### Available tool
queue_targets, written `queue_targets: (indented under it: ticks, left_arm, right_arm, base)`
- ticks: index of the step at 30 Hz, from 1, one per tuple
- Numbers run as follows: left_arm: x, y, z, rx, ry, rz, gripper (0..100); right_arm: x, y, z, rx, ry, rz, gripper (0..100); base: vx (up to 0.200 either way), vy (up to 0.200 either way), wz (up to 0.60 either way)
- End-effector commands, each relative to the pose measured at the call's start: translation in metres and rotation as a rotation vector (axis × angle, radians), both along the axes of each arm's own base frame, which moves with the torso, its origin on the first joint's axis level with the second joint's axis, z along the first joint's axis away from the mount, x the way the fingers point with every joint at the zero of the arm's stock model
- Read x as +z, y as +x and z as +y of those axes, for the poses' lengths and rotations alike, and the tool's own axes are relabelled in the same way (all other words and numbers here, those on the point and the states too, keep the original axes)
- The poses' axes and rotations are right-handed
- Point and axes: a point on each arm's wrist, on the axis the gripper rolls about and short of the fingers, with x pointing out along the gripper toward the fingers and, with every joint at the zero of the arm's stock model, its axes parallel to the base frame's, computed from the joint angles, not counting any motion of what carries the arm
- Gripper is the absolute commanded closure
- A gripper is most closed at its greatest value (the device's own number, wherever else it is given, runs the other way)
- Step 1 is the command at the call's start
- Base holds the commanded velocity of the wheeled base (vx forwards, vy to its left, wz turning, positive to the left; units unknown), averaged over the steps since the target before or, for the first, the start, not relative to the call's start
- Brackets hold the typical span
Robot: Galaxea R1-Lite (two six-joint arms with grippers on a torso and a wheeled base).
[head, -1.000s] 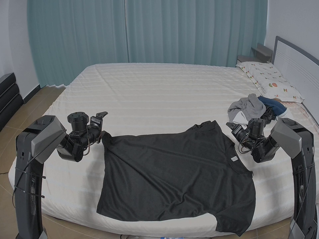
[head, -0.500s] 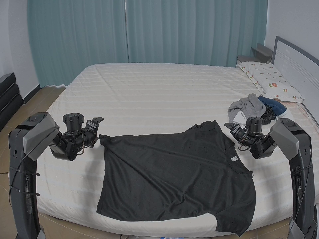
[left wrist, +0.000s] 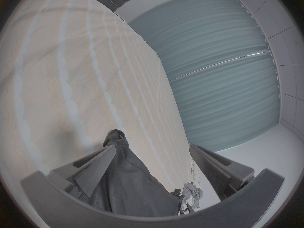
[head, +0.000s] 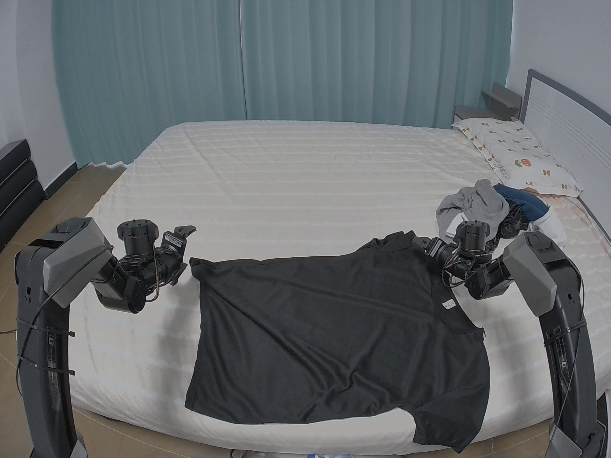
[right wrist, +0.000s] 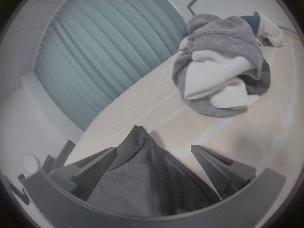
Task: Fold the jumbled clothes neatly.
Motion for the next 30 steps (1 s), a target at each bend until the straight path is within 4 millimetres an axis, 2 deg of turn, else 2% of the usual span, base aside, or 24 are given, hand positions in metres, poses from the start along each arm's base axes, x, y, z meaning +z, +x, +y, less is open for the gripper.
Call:
queue_targets:
  ticks: [1, 6, 14, 15, 20, 30]
  left_arm:
    - [-0.003, -0.001, 0.0, 0.001, 0.0, 0.007, 0]
    - [-0.003, -0.001, 0.0, 0.001, 0.0, 0.007, 0]
    - [-0.004, -0.001, 0.0, 0.002, 0.002, 0.004, 0]
    - [-0.004, 0.0, 0.0, 0.002, 0.002, 0.003, 0]
    - [-0.004, 0.0, 0.0, 0.001, 0.004, -0.001, 0]
    - [-0.004, 0.0, 0.0, 0.001, 0.004, -0.001, 0]
  right_arm:
    - [-0.021, 0.008, 0.019, 0.049, -0.058, -0.017, 0]
    - [-0.021, 0.019, 0.028, 0.039, -0.07, -0.063, 0]
    - [-0.03, 0.027, 0.028, 0.014, -0.078, -0.045, 0]
    - [-0.031, 0.027, 0.027, 0.009, -0.076, -0.042, 100]
    - [-0.026, 0.028, 0.02, -0.022, -0.079, -0.05, 100]
    - [-0.021, 0.031, -0.01, -0.095, -0.081, -0.062, 100]
  base:
    - [0.0, 0.0, 0.0]
    - [0.0, 0.0, 0.0]
    - [0.0, 0.0, 0.0]
    - [0.0, 0.0, 0.0]
    - [0.0, 0.0, 0.0]
    - [0.0, 0.0, 0.0]
